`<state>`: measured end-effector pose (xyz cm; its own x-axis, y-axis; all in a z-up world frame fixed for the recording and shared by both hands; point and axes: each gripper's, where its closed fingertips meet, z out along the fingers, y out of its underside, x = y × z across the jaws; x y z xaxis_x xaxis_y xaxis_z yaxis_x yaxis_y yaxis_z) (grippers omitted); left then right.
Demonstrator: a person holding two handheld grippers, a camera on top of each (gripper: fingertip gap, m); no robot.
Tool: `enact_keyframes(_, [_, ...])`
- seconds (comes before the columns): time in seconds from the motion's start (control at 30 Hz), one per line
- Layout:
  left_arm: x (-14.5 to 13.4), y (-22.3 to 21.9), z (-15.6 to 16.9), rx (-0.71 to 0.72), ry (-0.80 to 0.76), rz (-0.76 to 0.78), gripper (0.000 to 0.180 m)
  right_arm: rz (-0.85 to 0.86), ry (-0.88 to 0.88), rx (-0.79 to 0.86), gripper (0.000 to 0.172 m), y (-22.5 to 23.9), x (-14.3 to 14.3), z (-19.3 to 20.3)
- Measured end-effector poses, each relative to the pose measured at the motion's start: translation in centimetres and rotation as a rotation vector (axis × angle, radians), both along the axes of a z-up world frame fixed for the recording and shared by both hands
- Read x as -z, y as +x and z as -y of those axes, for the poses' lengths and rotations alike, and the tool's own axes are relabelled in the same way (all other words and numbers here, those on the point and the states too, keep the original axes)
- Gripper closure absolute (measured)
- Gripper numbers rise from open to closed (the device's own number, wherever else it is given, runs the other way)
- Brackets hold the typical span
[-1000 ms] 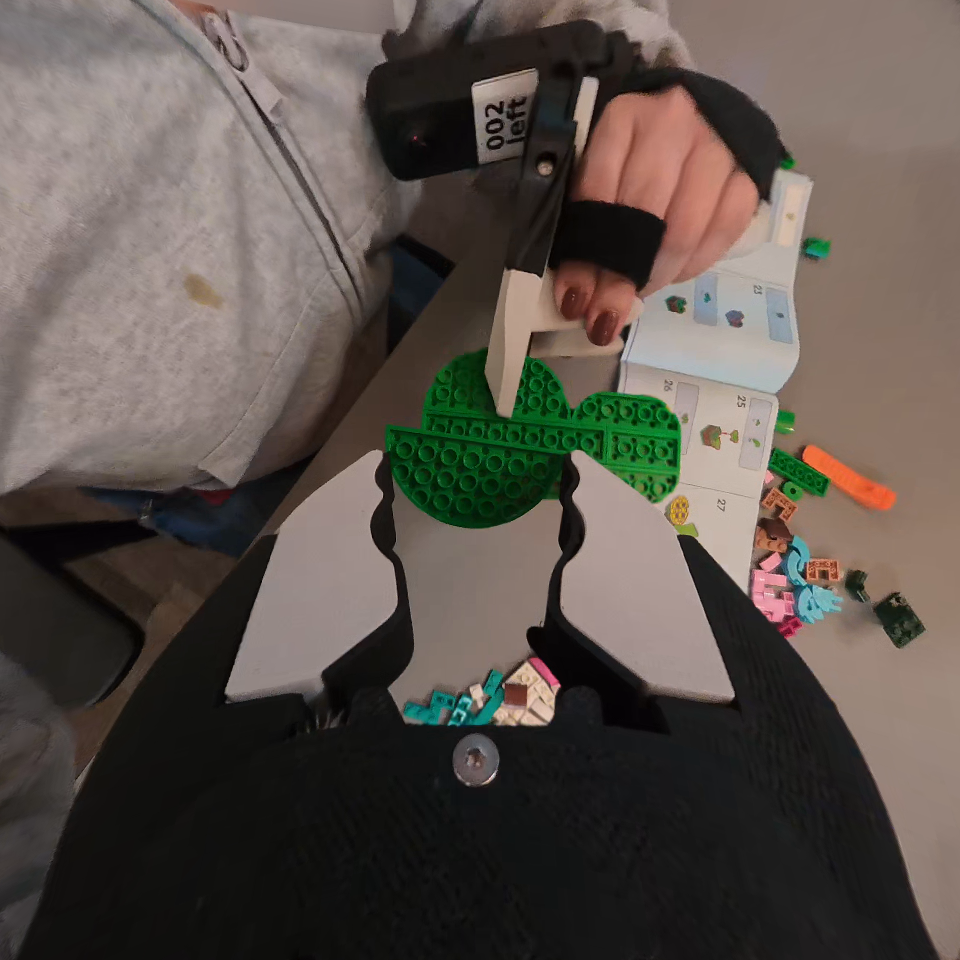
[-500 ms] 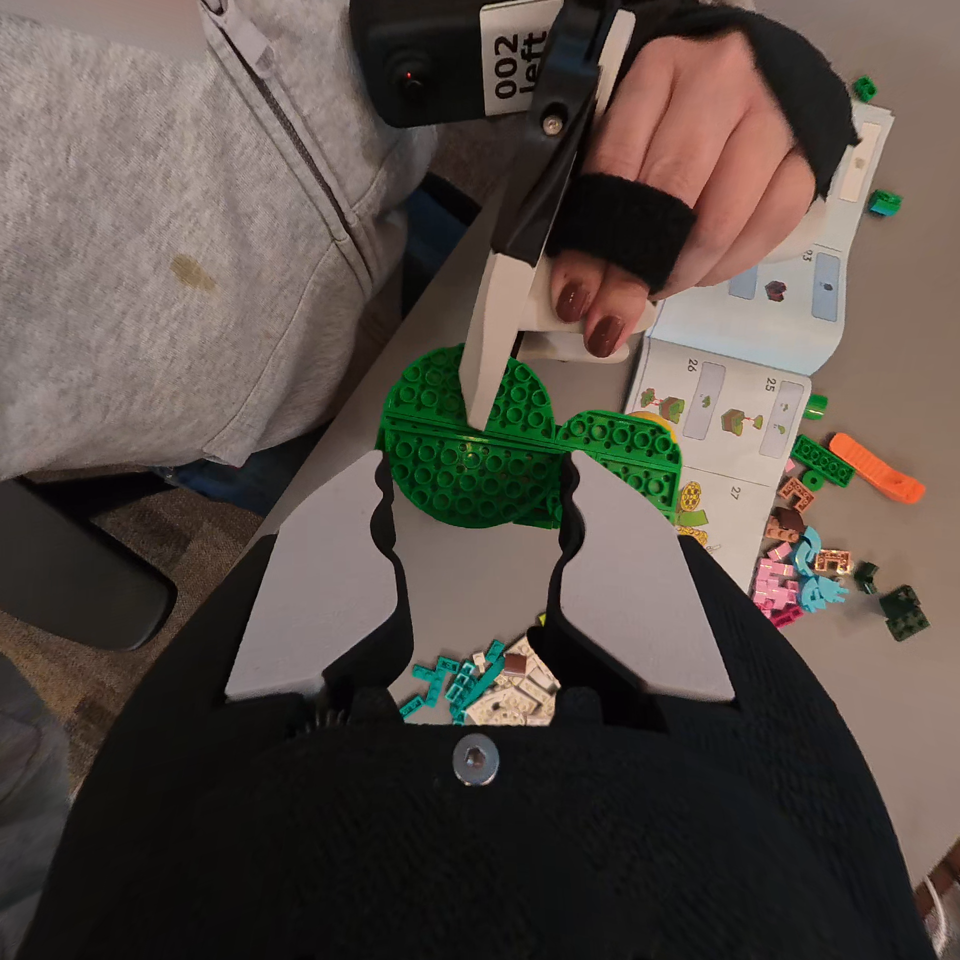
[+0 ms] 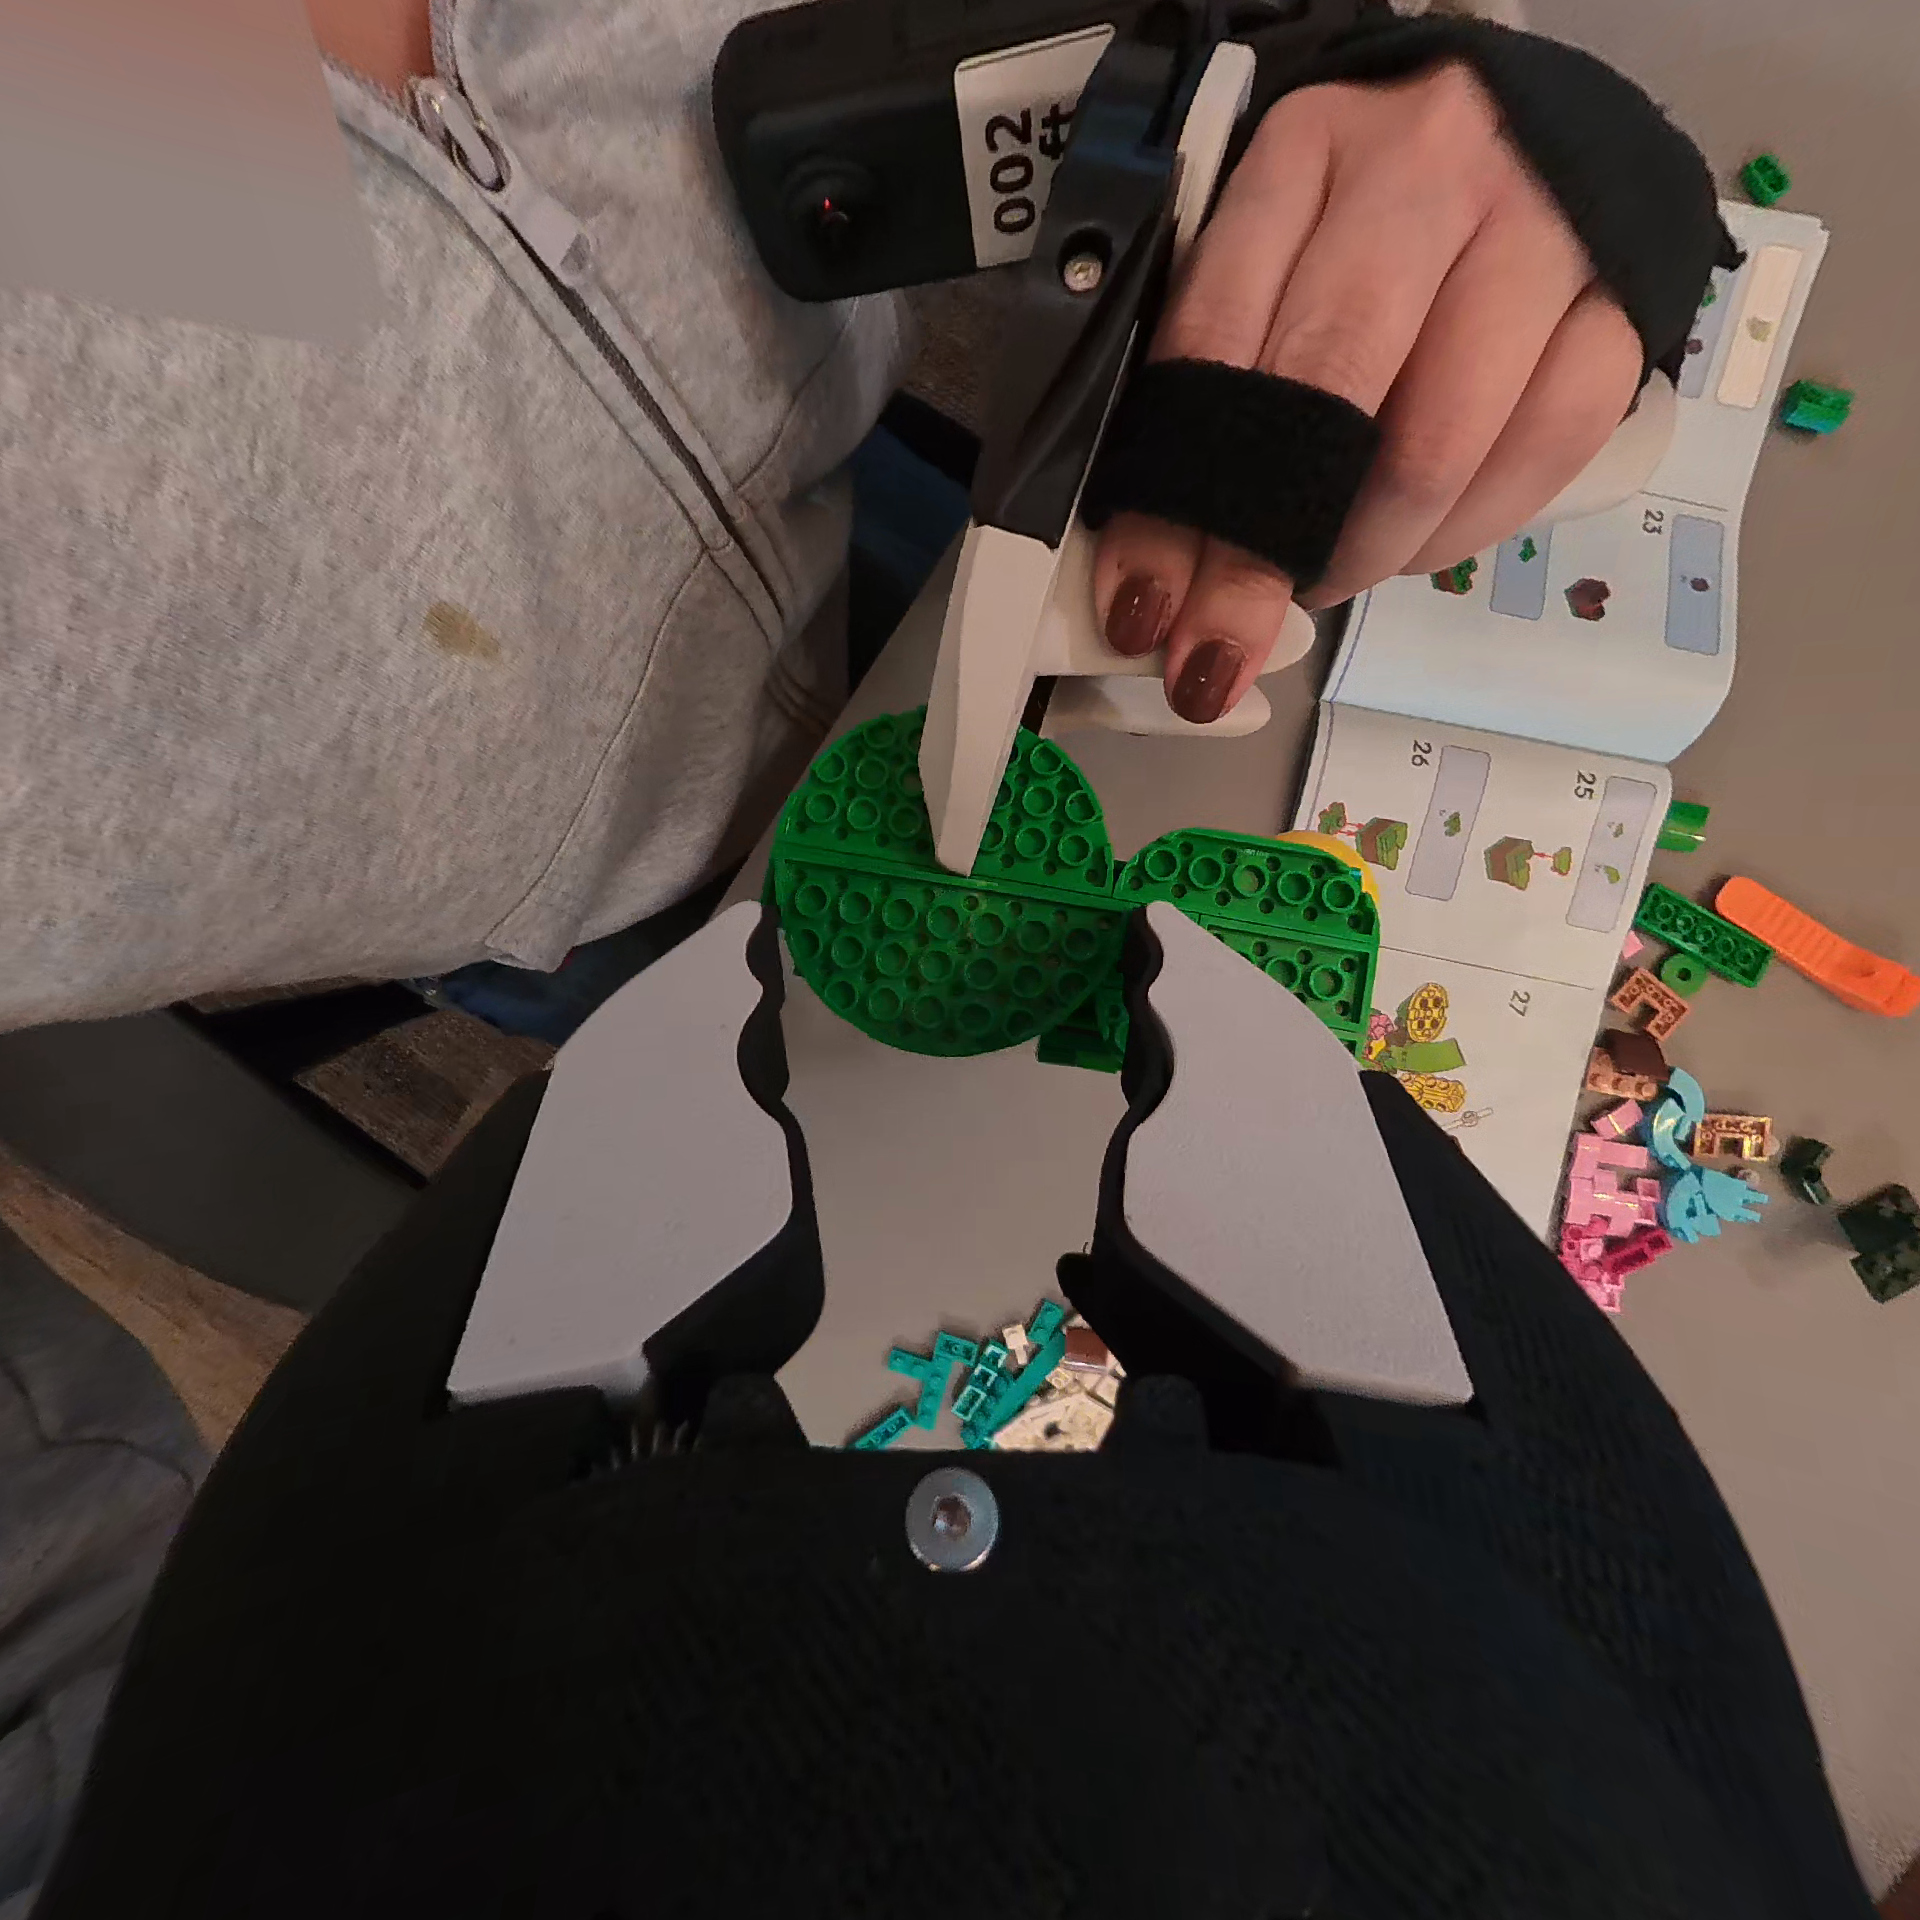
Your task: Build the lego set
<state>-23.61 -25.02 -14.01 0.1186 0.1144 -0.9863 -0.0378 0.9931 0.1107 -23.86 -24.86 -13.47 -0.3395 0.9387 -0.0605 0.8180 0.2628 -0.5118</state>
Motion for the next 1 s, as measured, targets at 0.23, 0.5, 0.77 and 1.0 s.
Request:
enact_keyframes(0.23, [-0.3,-0.1,-0.2,-0.013,0.008,0.003,0.166,-0.029,0.036,0.038,0.098,0.1,-0.7,-0.4])
enact_keyframes(0.5, [-1.4,-1.0,-1.7,-0.050,-0.052,-0.024,0.166,-0.212,0.642,0.164,0.069,0.5,-1.9,-3.4])
enact_keyframes(0.77, [-2.5,-1.1,-4.2,-0.182,-0.102,-0.050,0.166,-0.179,1.217,0.147,0.083,0.2,-1.3,-5.0])
enact_keyframes(1.0, [-2.9,-0.8,-4.3,-0.199,-0.140,-0.055,0.167,-0.102,1.434,0.086,0.101,-0.2,-1.6,-6.3])
